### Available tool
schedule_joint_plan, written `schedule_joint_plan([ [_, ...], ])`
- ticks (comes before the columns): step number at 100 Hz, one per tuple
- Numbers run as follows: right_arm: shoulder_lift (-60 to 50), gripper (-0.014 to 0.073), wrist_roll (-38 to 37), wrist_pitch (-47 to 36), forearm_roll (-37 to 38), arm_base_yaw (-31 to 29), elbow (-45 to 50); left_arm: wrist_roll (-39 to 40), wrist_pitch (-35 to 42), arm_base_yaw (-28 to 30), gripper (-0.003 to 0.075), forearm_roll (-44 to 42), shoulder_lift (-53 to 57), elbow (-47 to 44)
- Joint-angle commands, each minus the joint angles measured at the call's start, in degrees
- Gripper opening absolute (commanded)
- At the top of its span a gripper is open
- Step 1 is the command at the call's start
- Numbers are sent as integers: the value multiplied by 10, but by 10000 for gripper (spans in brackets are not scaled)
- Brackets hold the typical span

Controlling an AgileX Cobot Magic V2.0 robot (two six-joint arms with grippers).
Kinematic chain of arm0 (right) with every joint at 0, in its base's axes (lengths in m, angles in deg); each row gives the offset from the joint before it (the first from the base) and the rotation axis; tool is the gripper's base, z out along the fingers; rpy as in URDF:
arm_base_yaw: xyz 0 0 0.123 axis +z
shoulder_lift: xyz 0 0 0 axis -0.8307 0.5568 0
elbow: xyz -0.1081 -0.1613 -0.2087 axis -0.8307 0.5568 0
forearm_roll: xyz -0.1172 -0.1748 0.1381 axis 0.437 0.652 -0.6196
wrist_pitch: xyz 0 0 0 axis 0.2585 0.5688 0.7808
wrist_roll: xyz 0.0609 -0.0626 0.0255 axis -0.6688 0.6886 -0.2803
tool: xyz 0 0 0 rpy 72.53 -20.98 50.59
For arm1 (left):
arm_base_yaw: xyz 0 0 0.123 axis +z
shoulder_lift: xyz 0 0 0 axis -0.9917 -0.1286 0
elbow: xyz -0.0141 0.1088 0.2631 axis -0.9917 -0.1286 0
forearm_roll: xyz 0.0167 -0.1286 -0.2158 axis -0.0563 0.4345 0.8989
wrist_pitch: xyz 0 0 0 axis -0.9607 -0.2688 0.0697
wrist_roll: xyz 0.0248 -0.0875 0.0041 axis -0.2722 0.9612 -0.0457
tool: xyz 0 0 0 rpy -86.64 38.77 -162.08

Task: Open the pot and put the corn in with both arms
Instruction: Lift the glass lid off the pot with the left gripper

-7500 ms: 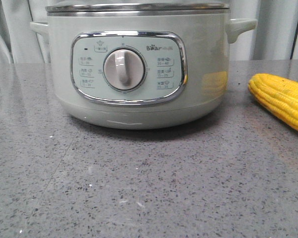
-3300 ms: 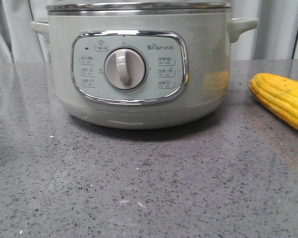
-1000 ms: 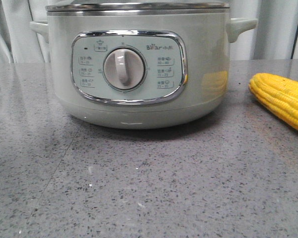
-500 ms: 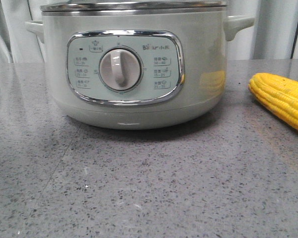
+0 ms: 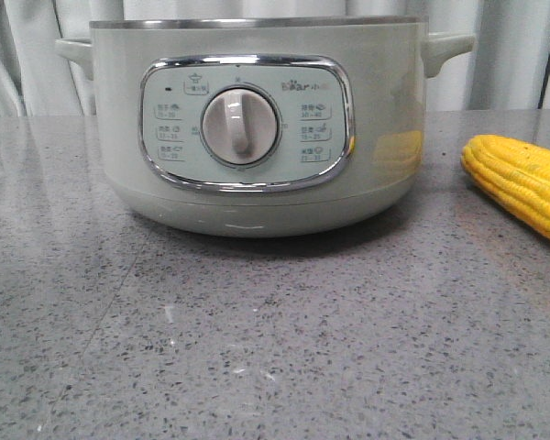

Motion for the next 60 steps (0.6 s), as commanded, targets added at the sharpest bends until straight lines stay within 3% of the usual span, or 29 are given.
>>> schedule_joint_plan([
  [1, 9, -71, 7, -48, -2, 1, -15, -1, 52, 0, -20, -16, 42, 45],
  [29, 9, -71, 7, -48, -2, 1, -15, -38, -62, 45, -20, -16, 135, 48],
  [44, 9, -71, 7, -48, -2, 1, -15, -39, -127, 101, -20, -29, 198, 43],
  [60, 9, -71, 7, -48, -2, 1, -15, -39, -133, 178, -20, -44, 261, 0],
])
